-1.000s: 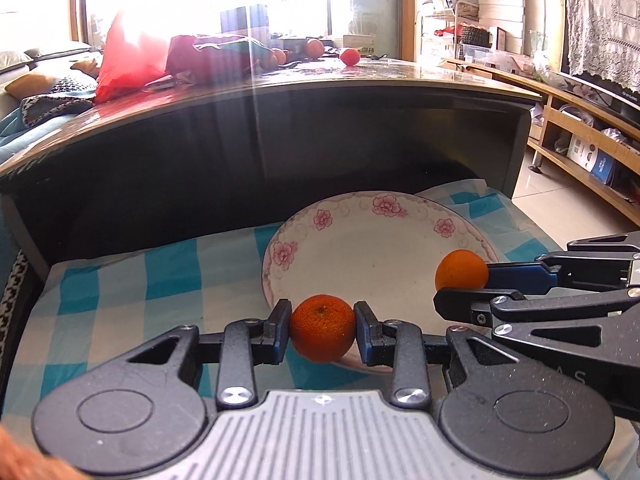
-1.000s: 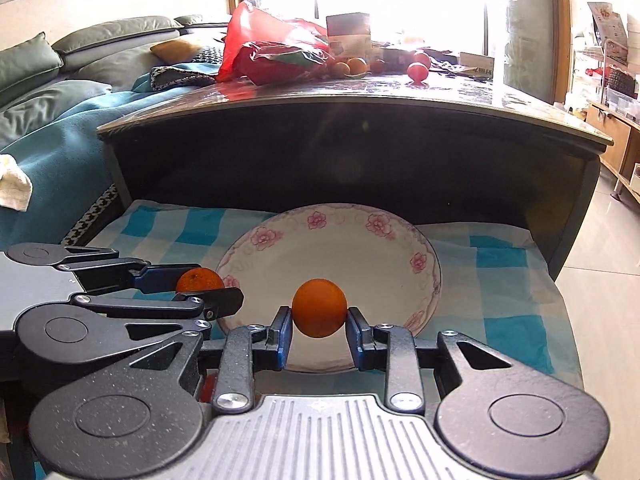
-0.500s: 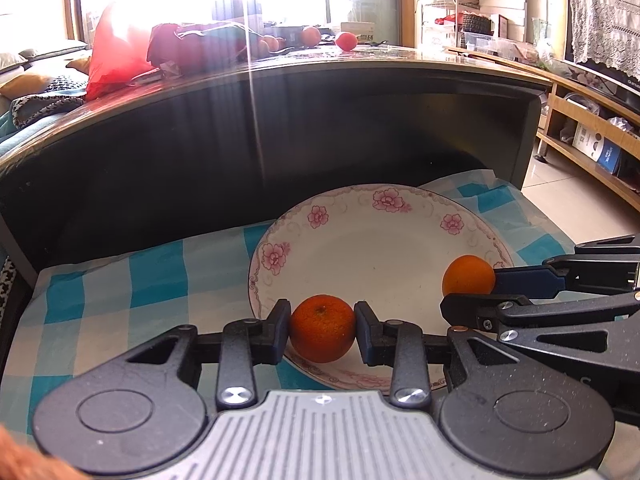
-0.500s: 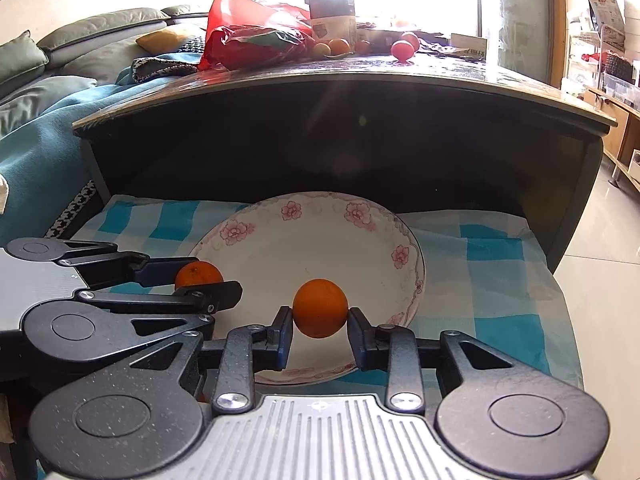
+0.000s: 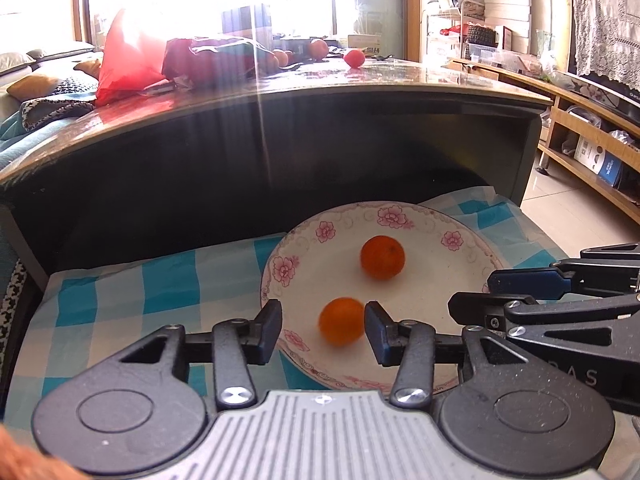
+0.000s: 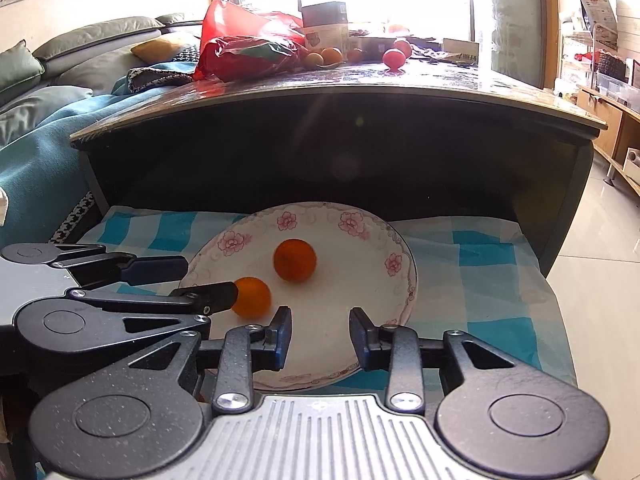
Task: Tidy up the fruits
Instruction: 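Withdraw both tools from the plate toward the remaining fruits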
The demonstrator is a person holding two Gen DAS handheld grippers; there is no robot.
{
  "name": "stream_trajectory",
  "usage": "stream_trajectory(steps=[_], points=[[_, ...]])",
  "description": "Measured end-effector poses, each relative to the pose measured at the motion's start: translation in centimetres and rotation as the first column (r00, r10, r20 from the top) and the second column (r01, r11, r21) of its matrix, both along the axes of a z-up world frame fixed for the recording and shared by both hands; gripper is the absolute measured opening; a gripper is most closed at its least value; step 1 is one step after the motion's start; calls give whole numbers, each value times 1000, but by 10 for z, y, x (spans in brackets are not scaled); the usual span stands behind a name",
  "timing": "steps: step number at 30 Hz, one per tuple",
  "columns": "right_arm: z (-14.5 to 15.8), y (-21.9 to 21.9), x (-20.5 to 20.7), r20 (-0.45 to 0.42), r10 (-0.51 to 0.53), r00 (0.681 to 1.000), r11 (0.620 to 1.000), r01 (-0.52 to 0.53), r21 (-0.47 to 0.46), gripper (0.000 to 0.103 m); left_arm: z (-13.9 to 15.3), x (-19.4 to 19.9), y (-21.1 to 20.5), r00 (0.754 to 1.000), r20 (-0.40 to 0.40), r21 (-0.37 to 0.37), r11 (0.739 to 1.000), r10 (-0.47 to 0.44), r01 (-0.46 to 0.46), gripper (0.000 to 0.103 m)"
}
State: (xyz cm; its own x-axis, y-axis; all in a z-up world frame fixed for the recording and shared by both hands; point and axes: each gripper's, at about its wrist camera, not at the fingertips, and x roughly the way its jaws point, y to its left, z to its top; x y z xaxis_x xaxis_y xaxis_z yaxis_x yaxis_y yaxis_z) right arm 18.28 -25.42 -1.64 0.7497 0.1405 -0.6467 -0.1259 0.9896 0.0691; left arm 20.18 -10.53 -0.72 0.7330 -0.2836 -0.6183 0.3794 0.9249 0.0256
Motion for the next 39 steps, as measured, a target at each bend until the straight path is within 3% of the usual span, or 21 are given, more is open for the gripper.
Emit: stream_trajectory(steps=[16,25,31,34,39], points=[[24,16,-49,-16,30,999,999,-29,17,32,32,-63,58,1000,-11,-37,999,14,-14,56],[21,36,-83,-80,58,995,998,-56,29,38,23,-101,105,997,-70,10,1000,28,-27,56],[7,51,-86,-102,88,991,996,-88,1,38,1,-98,113,993,-108,7,999,37,-36,57],[-2,47,-80,-122,84,989,996,-83,14,38,-3,-98,111,998,-66,53,999,2,2,57],[-9,40,-74,-116,76,990,997,-79,-15,38,-4,-95,114,997,-57,52,997,-45,48,57]])
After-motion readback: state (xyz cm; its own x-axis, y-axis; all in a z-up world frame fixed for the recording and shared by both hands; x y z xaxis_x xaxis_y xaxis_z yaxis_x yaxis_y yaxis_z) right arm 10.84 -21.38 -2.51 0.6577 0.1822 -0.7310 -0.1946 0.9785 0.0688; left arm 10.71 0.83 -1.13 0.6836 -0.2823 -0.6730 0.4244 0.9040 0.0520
